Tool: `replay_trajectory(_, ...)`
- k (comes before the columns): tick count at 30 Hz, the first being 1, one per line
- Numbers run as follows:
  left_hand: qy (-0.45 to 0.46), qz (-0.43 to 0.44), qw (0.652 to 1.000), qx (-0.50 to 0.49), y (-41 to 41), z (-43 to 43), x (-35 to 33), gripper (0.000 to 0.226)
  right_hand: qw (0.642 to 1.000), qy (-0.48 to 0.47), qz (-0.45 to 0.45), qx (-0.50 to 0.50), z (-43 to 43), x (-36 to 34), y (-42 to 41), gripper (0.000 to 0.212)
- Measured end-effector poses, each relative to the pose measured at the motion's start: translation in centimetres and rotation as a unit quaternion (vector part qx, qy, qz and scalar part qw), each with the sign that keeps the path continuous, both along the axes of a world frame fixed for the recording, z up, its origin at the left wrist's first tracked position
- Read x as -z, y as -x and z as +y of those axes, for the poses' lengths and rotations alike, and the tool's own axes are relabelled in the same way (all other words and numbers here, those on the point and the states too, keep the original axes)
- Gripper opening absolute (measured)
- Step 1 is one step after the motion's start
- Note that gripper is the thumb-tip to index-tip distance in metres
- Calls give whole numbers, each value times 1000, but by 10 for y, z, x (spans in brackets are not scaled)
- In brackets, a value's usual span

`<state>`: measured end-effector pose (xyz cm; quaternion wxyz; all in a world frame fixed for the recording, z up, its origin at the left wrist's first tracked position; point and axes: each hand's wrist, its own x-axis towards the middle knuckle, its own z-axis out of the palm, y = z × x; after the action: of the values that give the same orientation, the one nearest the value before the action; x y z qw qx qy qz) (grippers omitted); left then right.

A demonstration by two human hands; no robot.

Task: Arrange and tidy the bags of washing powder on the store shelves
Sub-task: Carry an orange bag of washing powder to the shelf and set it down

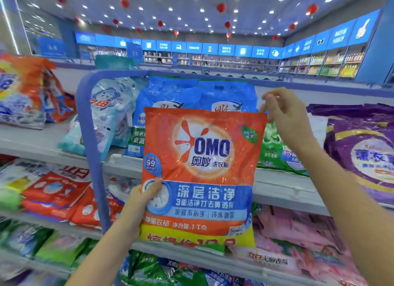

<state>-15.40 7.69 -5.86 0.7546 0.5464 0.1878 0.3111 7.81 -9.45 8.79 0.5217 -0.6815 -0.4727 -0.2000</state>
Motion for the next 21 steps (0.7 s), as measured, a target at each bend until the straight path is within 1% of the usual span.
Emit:
replay_trajectory(1,14,-4,1000,-6,0,0,1,83,996,-29,72,-51,-3,14,3,37)
replay_trajectory(3,30,-1,999,-40,1,2,2,92,974,-27,179,-134,-6,51,14,44)
replay_trajectory(4,36,-6,998,-58,1,3,2,94,956,-15,234,-178,-5,68,22,57)
replay_trajectory(5,42,-8,997,-71,1,4,1,94,934,5,285,-213,-4,84,30,74)
replay_trajectory(6,52,-14,996,-76,3,2,-2,89,913,34,325,-243,0,98,37,90)
replay_trajectory(7,61,-17,995,-81,5,1,-3,83,895,64,352,-266,3,108,44,100)
replay_trajectory(9,74,-25,992,-95,15,-1,-7,80,854,97,403,-315,14,120,53,107)
replay_trajectory(10,70,-32,991,-111,20,1,-6,85,831,99,431,-337,21,123,58,108)
replay_trajectory(11,50,-36,990,-128,26,2,-6,91,814,96,450,-354,26,124,62,108)
replay_trajectory(12,31,-23,990,-138,32,1,-11,89,806,88,458,-365,33,125,67,107)
replay_trajectory(14,13,-26,985,-168,43,-2,-21,58,810,72,453,-366,47,127,78,100)
replay_trajectory(15,4,-47,982,-181,53,-2,-25,53,814,63,447,-367,54,128,85,97)
replay_trajectory(16,-5,-56,980,-191,64,-3,-30,65,815,53,441,-371,62,131,92,95)
replay_trajectory(17,-8,-59,979,-194,76,-1,-27,71,817,48,436,-374,70,134,101,96)
replay_trajectory(18,-24,-24,977,-209,86,4,-20,80,816,46,434,-378,78,137,110,98)
replay_trajectory(19,-15,-7,974,-228,99,6,-14,72,813,42,436,-385,87,140,120,97)
replay_trajectory(20,-10,6,971,-240,114,14,-7,85,804,36,441,-397,95,143,130,92)
replay_trajectory(21,-6,13,969,-245,131,19,-2,86,794,35,447,-411,104,145,141,85)
